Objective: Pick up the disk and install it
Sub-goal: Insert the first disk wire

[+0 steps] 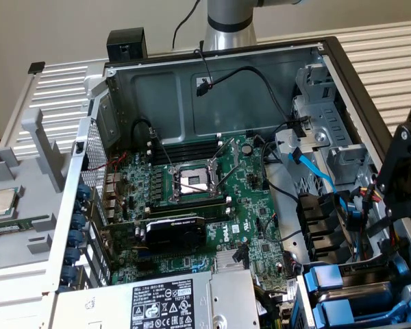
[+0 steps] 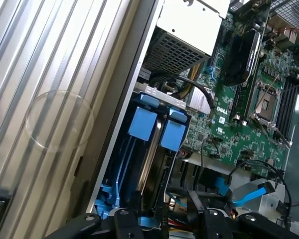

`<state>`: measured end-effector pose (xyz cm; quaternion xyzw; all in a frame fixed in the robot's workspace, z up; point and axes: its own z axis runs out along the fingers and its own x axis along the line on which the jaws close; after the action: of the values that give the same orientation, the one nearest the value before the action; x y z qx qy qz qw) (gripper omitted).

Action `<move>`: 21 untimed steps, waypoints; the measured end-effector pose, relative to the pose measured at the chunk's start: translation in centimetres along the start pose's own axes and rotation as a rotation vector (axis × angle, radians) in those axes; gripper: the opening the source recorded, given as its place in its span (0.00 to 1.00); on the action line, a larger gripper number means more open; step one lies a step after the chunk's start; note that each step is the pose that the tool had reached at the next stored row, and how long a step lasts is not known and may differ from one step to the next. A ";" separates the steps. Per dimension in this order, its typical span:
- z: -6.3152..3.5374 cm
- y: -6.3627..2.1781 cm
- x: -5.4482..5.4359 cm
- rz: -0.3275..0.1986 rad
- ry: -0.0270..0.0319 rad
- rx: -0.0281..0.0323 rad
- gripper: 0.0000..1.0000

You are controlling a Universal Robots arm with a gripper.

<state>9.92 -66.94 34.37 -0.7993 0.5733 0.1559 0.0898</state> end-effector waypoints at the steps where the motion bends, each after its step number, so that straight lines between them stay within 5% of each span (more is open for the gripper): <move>1: -0.01 0.03 0.1 -0.002 -0.0056 0.0006 0.49; 5: -0.04 0.17 0.5 -0.007 -0.0235 0.0004 0.49; 9: 0.08 0.21 0.7 -0.021 -0.0636 0.0095 0.49; 10: 0.11 0.20 0.8 -0.022 -0.0695 0.0096 0.49; 15: 0.14 0.06 1.0 -0.017 -0.0769 -0.0039 0.49; 21: 0.40 -0.06 1.2 -0.017 -0.0815 -0.0055 0.49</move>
<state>10.26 -67.85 33.59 -0.7973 0.5620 0.1892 0.1122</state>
